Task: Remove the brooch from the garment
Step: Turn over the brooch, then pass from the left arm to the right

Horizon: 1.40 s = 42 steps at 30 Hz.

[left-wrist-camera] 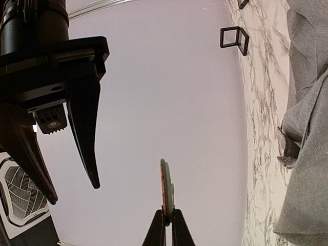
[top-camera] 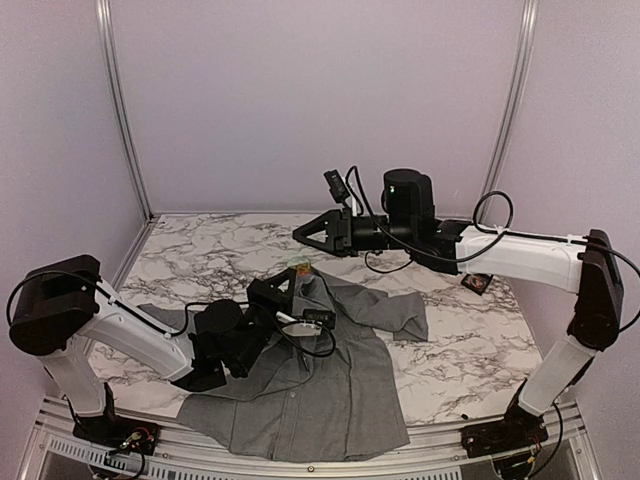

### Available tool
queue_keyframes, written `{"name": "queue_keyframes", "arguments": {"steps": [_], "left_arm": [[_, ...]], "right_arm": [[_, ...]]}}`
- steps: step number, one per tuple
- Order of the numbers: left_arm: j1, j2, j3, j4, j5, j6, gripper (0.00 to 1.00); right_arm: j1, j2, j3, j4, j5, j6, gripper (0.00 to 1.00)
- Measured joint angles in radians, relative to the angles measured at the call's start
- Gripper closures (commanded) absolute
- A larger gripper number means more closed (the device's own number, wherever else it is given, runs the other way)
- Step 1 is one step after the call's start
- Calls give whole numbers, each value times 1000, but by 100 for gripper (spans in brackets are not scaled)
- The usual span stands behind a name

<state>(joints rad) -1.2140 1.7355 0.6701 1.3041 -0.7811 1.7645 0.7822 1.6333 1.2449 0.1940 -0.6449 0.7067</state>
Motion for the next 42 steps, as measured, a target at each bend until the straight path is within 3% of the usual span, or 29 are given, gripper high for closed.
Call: {"name": "queue_keyframes", "arguments": {"steps": [15, 19, 42], "left_arm": [[0, 2, 17, 6, -38, 57, 100], [0, 2, 17, 2, -44, 57, 100], [0, 2, 21, 8, -66, 56, 100]], "right_arm": [[-24, 54, 0, -78, 6, 1, 69], [-26, 57, 0, -76, -2, 2, 75], [-58, 59, -52, -37, -31, 45, 72]]}}
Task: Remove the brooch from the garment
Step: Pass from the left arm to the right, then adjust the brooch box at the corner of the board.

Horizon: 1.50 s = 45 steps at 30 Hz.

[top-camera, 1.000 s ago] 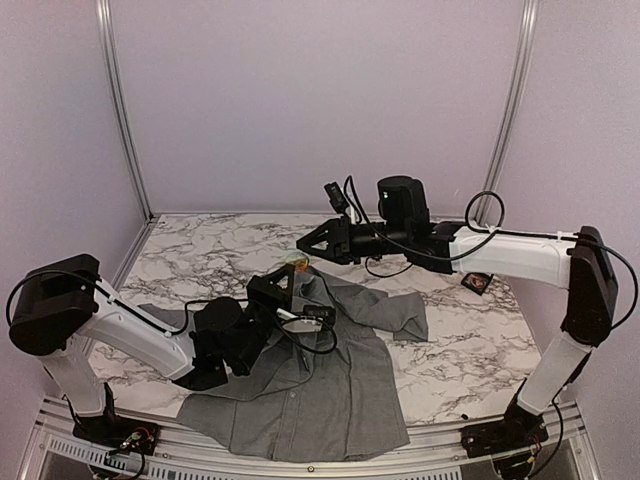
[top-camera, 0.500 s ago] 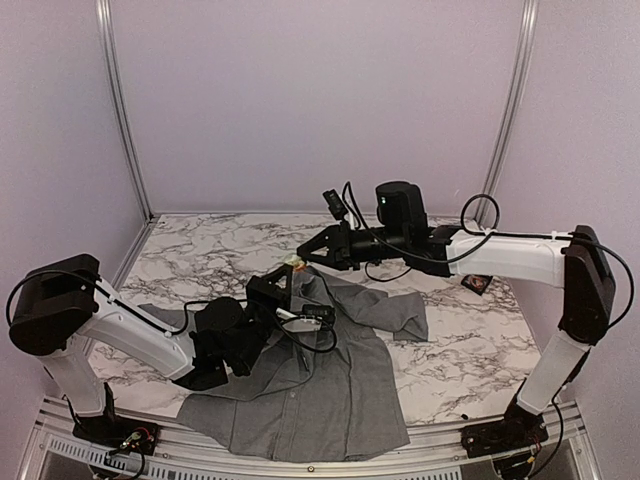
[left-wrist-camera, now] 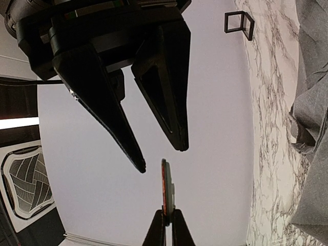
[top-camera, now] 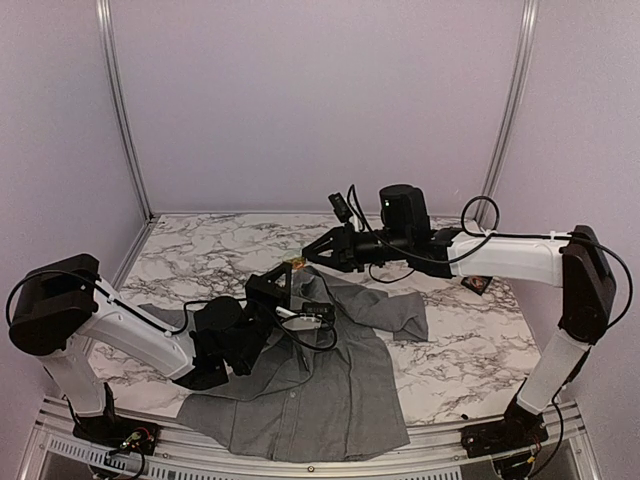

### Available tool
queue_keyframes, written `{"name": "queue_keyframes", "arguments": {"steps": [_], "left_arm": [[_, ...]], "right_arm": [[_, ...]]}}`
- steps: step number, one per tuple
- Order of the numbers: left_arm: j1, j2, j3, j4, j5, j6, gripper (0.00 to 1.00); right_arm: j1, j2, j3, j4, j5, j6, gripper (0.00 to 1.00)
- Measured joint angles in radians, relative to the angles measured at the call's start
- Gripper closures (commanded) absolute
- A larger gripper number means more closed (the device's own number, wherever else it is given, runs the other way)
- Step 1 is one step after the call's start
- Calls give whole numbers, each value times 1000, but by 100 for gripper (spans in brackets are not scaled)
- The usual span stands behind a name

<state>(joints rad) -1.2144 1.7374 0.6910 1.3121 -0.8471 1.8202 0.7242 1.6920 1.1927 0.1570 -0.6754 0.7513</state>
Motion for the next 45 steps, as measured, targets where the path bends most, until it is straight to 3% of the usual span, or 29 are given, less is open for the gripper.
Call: {"name": "queue_keyframes", "arguments": {"steps": [15, 23, 25, 28, 36, 38, 42, 45], "left_arm": [[0, 0, 15, 1, -1, -3, 100], [0, 0, 15, 3, -4, -6, 100], [0, 1, 15, 0, -7, -6, 98], [0, 1, 15, 1, -10, -16, 83], [0, 0, 16, 6, -37, -84, 24], [0, -5, 16, 6, -53, -109, 14], [0, -31, 16, 4, -90, -188, 2], [0, -86, 16, -1, -121, -302, 1]], "right_arm": [[6, 21, 0, 30, -67, 36, 81], [6, 27, -1, 74, -83, 77, 100], [6, 27, -1, 84, -86, 91, 100], [6, 27, -1, 95, -89, 98, 100], [4, 27, -1, 99, -90, 98, 100], [0, 27, -4, 106, -89, 98, 100], [-12, 27, -15, 115, -74, 94, 100], [-29, 27, -26, 120, -59, 89, 100]]}}
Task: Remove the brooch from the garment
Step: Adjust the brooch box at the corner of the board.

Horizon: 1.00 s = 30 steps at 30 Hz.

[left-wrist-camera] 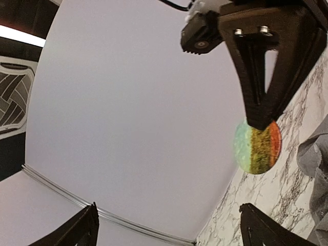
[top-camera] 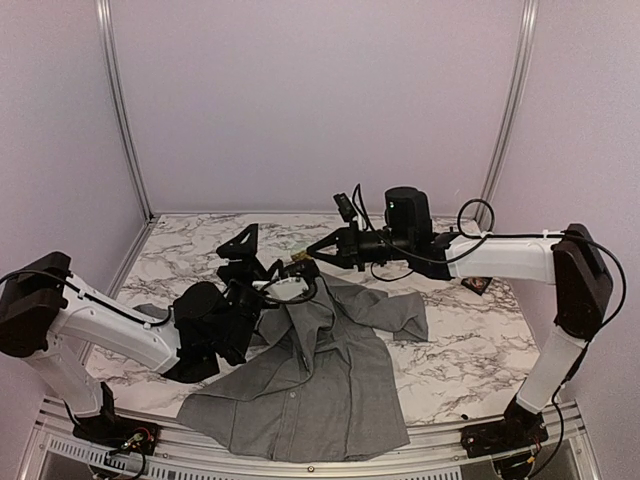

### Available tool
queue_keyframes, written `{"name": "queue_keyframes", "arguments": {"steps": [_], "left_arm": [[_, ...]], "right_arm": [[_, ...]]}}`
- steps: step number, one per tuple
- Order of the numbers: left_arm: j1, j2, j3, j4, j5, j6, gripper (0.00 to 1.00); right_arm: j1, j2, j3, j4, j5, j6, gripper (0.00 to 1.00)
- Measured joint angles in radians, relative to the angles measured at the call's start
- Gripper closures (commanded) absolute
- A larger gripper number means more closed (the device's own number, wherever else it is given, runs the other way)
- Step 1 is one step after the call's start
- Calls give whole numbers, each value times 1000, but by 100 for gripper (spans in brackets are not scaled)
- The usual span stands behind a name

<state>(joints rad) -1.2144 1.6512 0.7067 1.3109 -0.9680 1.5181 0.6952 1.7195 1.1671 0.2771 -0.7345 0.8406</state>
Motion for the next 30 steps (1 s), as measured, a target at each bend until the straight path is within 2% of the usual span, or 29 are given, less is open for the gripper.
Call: {"name": "queue_keyframes", "arguments": {"steps": [4, 8, 15, 22, 30], "left_arm": [[1, -124, 0, -50, -20, -225, 1], [21, -254, 9, -229, -13, -509, 1], [111, -373, 25, -570, 66, -941, 1], [183, -458, 25, -742, 171, -1180, 1], [221, -478, 17, -820, 248, -1284, 1]], "right_arm": [[-21, 2, -17, 1, 24, -9, 100], [-48, 3, -46, 0, 50, -25, 100], [-142, 3, -106, 0, 93, -42, 100], [-278, 3, -160, 2, 146, -51, 100], [-472, 76, -180, 13, 231, -69, 100]]}}
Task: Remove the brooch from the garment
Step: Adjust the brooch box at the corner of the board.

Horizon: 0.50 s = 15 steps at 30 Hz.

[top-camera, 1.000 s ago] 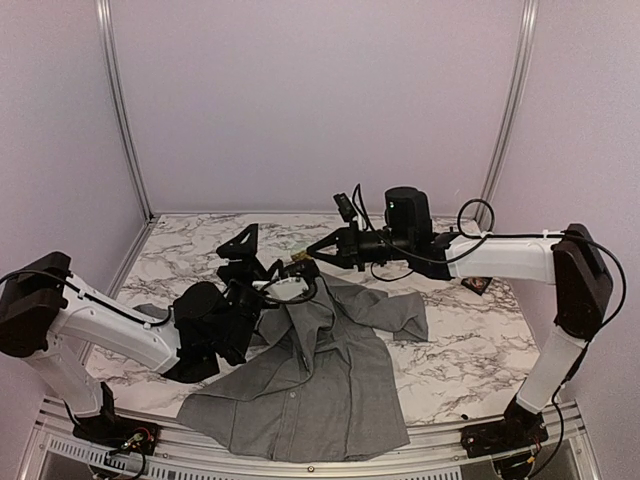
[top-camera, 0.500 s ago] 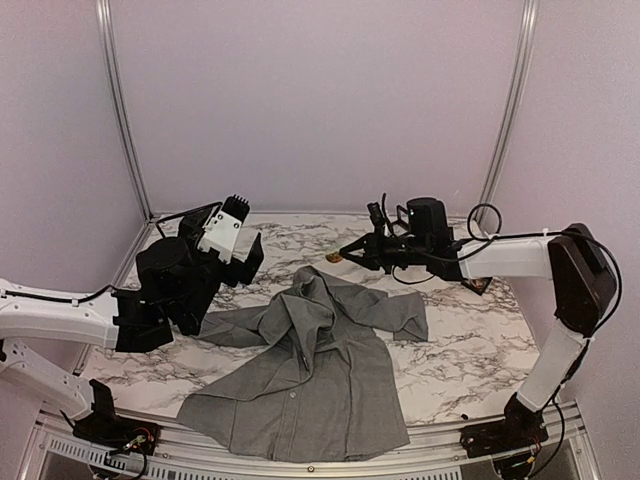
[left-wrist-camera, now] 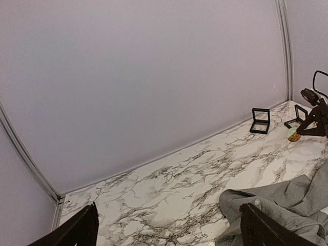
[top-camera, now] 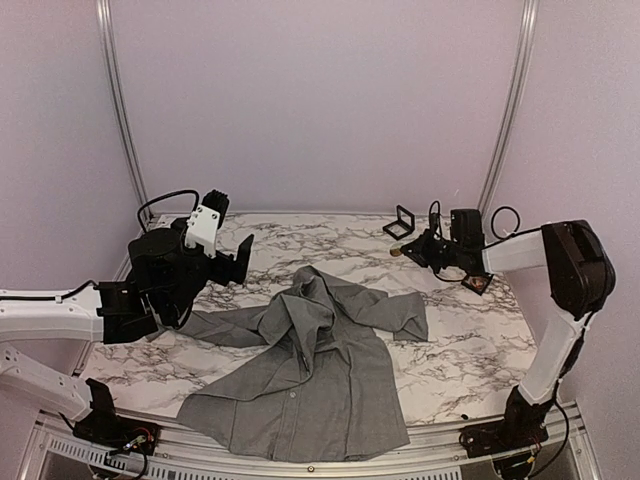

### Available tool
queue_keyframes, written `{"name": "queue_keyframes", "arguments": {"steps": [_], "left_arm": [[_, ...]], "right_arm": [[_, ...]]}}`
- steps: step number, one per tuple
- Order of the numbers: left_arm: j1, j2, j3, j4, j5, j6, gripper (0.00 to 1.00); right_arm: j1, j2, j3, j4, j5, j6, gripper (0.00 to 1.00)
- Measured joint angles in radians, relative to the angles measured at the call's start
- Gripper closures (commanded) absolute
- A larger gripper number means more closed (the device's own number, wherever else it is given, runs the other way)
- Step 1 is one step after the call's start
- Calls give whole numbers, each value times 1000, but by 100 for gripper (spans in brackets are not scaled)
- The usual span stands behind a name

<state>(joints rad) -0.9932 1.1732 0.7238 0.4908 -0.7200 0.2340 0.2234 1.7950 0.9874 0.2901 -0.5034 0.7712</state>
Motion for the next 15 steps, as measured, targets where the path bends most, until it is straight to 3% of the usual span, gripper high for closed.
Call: {"name": "queue_keyframes", "arguments": {"steps": [6, 15], "left_arm": [[29, -3, -6, -31, 34, -30, 1], [67, -13, -7, -59, 68, -55, 1]], "right_arm": [[-83, 114, 61, -21, 92, -44, 100], [-97, 243, 261, -82, 283, -117, 100]]}}
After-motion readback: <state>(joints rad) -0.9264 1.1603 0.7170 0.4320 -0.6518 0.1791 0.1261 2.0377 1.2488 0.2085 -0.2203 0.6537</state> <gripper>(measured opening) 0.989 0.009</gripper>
